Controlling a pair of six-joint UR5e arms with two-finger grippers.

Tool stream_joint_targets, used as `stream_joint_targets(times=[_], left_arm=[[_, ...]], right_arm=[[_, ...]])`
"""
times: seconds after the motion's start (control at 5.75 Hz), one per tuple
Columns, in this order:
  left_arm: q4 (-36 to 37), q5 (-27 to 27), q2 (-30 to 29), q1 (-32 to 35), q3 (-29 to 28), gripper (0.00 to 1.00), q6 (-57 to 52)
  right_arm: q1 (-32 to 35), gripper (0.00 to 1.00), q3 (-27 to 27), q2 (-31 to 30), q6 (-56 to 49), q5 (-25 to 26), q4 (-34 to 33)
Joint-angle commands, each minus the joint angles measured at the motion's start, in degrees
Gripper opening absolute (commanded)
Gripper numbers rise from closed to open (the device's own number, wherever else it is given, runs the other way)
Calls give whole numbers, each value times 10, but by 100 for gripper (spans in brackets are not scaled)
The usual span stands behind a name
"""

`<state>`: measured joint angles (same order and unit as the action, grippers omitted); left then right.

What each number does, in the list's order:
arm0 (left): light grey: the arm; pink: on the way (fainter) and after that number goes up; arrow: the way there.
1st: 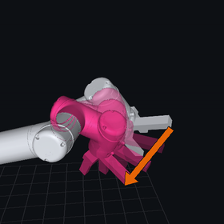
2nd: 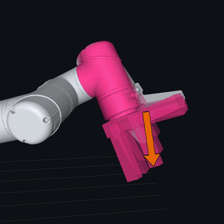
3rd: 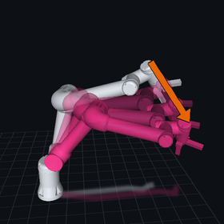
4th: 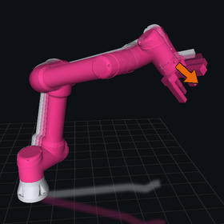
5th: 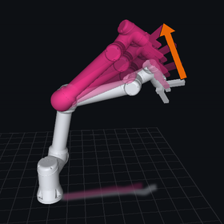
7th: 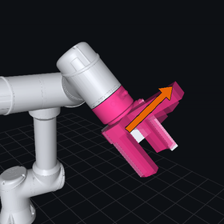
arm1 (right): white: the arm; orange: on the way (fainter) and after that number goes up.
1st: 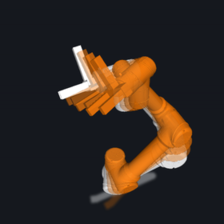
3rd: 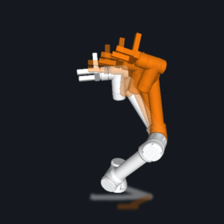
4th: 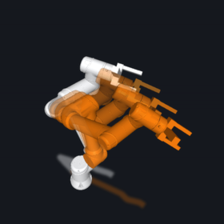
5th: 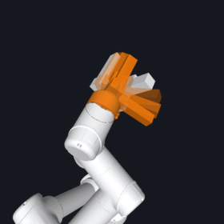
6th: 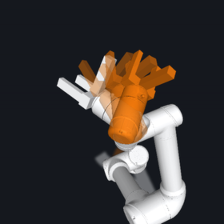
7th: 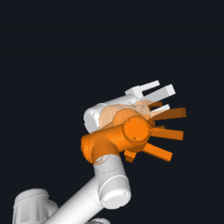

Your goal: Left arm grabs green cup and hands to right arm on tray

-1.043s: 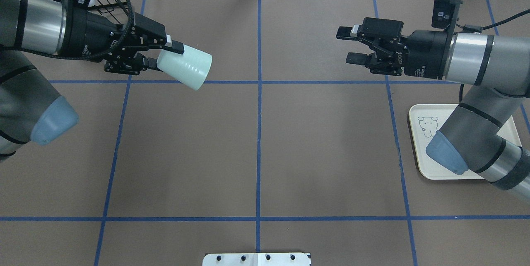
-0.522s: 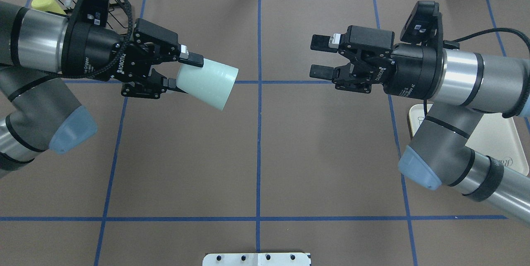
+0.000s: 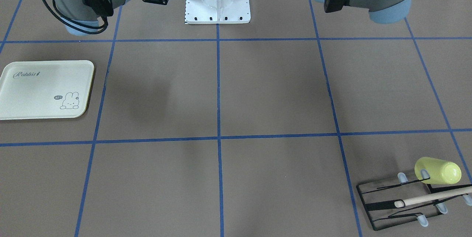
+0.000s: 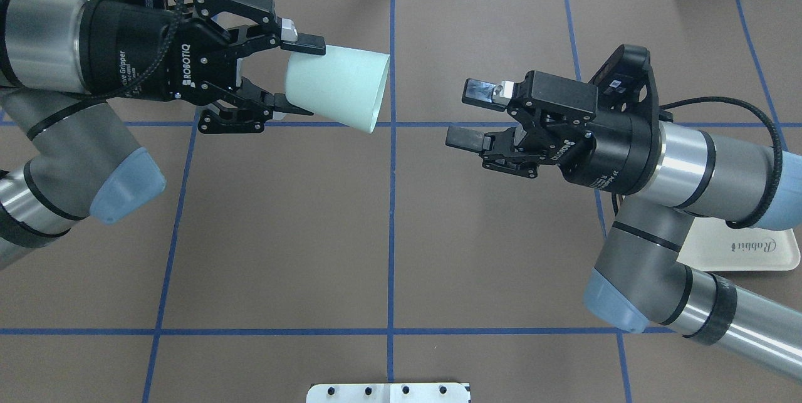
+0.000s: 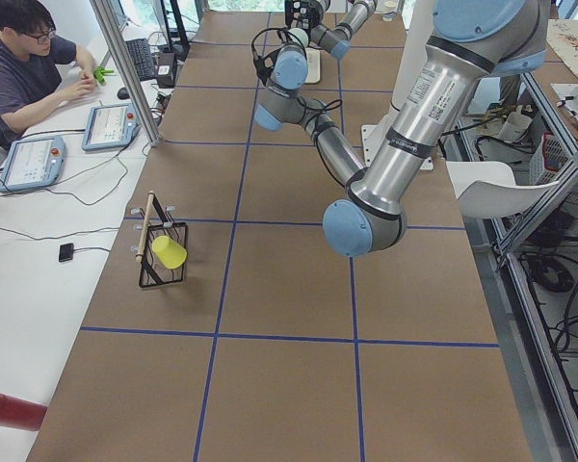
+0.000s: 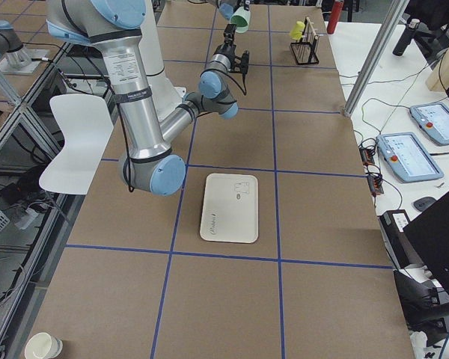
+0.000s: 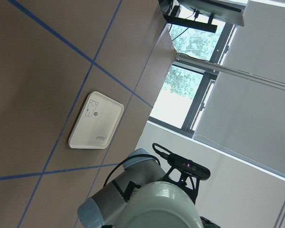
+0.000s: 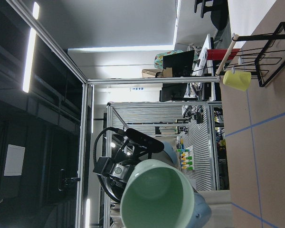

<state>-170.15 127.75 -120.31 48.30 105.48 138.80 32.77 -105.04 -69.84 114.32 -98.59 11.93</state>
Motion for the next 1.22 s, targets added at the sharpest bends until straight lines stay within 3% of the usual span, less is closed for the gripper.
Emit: stream_joint_targets(times=[0.0, 0.7, 1.04], left_arm=[[3, 0, 0, -1, -6, 0, 1], [5, 2, 1, -23, -6, 0, 2], [5, 2, 1, -24, -9, 0, 2]], right_arm=[[-10, 85, -14, 16, -1, 1, -15], [-11, 86, -10, 51, -8, 2, -90], [-11, 86, -11, 56, -9, 4, -96]])
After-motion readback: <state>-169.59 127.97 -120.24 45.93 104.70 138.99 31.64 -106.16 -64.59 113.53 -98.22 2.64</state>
